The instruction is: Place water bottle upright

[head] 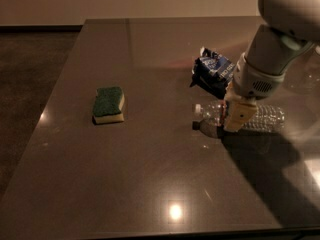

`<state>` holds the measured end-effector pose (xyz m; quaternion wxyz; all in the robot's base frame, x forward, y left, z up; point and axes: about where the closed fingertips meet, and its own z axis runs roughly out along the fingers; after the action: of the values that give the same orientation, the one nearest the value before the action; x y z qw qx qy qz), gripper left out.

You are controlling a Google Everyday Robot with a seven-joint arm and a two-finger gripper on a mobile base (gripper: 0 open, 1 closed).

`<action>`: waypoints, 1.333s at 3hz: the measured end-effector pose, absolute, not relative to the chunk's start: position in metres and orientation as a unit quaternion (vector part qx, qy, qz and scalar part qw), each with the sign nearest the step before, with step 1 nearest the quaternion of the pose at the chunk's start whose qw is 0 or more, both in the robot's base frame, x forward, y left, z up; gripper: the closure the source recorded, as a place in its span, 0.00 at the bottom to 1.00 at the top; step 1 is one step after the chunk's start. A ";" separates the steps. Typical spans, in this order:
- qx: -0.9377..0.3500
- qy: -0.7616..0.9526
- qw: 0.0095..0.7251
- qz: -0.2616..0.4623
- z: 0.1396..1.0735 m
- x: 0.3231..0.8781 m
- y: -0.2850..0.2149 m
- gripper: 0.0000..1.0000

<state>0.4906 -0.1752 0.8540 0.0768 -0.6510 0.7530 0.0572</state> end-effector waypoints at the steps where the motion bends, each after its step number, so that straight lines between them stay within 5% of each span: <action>1: -0.657 0.746 0.092 0.064 0.876 0.491 -0.165 0.95; 4: -0.608 0.715 0.302 0.167 0.951 0.495 -0.101 1.00</action>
Offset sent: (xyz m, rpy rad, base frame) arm -0.0023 0.0551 0.0818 0.2750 -0.0728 0.0518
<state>0.4951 -0.1011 0.9515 0.3022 -0.6083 0.7145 0.1675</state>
